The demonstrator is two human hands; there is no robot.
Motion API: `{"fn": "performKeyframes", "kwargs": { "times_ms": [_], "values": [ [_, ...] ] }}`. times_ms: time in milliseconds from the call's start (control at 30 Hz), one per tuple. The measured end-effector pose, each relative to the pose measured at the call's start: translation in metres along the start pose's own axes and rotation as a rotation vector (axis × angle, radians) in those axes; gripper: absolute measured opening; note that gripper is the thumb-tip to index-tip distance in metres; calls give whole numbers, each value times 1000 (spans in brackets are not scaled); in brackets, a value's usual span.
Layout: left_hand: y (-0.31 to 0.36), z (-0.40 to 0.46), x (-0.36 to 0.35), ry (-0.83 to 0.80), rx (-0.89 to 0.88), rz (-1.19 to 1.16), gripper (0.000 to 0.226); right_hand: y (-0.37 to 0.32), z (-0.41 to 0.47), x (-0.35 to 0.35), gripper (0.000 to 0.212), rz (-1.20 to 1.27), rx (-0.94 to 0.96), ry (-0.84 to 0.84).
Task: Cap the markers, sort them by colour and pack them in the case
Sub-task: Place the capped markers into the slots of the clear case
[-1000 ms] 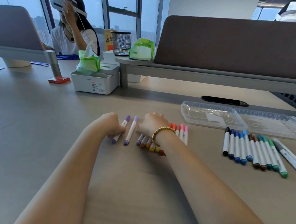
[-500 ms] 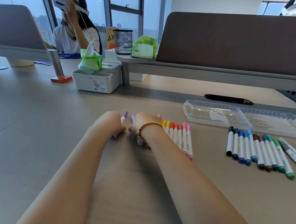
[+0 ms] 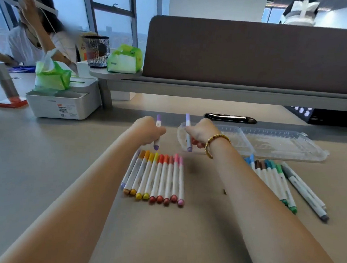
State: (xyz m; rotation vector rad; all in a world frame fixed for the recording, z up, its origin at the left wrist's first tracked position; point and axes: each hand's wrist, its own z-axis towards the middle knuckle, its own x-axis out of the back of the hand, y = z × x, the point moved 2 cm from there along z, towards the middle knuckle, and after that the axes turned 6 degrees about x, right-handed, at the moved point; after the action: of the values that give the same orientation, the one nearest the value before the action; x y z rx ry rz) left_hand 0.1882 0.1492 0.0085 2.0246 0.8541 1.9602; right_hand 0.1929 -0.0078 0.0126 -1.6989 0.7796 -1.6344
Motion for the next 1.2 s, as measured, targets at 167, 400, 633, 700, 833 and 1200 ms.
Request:
{"fn": "performKeyframes", "kwargs": {
  "times_ms": [167,400,633,700,833,1200],
  "values": [
    [48,28,-31,-58,-70,-18,32,27,25,34,13,-75,-65,25],
    [77,49,-54,-177,-96,132,30,48,51,38,23,-107,-80,-1],
    [86,60,-65,-190,-144,293,29,53,76,26,26,-119,-47,-30],
    [88,60,-69,-150,-193,408,23,54,80,22,25,-124,-37,-19],
    [82,67,-74,-81,-241,553,27,57,83,20,27,-145,-24,-12],
    [42,66,-64,-124,-458,482,56,48,84,3,42,-284,60,8]
  ]
}}
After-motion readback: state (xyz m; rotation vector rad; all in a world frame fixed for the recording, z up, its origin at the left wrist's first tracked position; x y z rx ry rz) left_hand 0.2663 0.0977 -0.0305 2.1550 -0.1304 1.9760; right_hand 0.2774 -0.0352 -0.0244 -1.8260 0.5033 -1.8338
